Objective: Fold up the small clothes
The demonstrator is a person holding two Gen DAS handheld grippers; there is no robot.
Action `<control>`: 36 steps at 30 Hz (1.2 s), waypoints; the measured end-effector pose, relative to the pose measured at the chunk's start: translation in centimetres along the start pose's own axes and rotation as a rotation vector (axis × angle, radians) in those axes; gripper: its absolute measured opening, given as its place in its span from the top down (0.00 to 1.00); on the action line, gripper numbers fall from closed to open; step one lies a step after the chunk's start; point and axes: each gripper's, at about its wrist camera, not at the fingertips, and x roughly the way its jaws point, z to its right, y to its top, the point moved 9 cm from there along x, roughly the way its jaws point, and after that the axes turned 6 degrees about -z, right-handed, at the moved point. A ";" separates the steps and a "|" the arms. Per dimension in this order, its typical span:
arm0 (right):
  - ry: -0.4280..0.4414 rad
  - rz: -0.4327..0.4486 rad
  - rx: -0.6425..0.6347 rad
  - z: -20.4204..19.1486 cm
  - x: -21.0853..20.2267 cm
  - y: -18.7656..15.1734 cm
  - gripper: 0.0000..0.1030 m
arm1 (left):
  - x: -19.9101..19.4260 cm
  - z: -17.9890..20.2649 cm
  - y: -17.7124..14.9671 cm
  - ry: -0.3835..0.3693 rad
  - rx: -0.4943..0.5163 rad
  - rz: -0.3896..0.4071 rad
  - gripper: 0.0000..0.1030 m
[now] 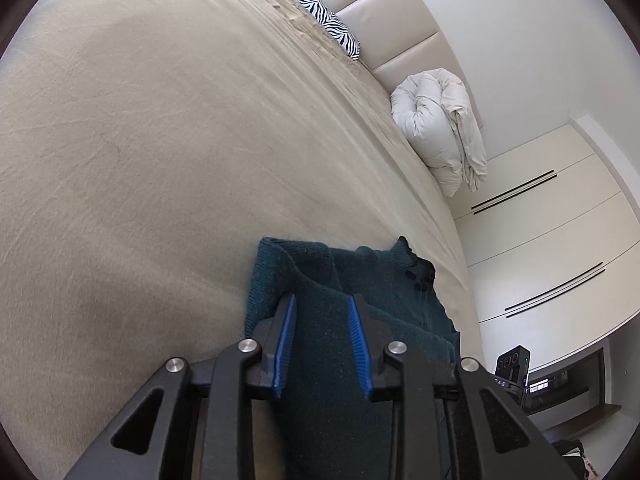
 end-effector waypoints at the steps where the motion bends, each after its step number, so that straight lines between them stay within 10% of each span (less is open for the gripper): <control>1: 0.000 0.004 0.005 0.1 0.0 0.1 0.96 | -0.2 0.1 -0.4 0.000 0.001 -0.001 0.71; 16: 0.030 0.028 0.101 1.7 -0.6 0.0 0.98 | -3.4 2.8 -8.3 0.045 0.138 -0.019 0.59; 23: 0.101 0.229 0.195 3.3 -10.6 -3.0 0.92 | -4.6 3.6 -12.0 0.057 0.166 -0.059 0.50; 27: 0.084 0.289 0.212 5.7 -15.2 -7.6 0.77 | -5.9 3.3 -14.7 0.078 0.166 -0.080 0.46; 30: 0.037 0.286 0.206 7.0 -16.5 -11.8 0.41 | -7.6 2.9 -16.6 0.072 0.131 -0.081 0.37; 36: 0.066 0.271 0.223 8.3 -16.5 -19.0 0.38 | -10.6 2.9 -21.9 0.100 0.125 -0.111 0.31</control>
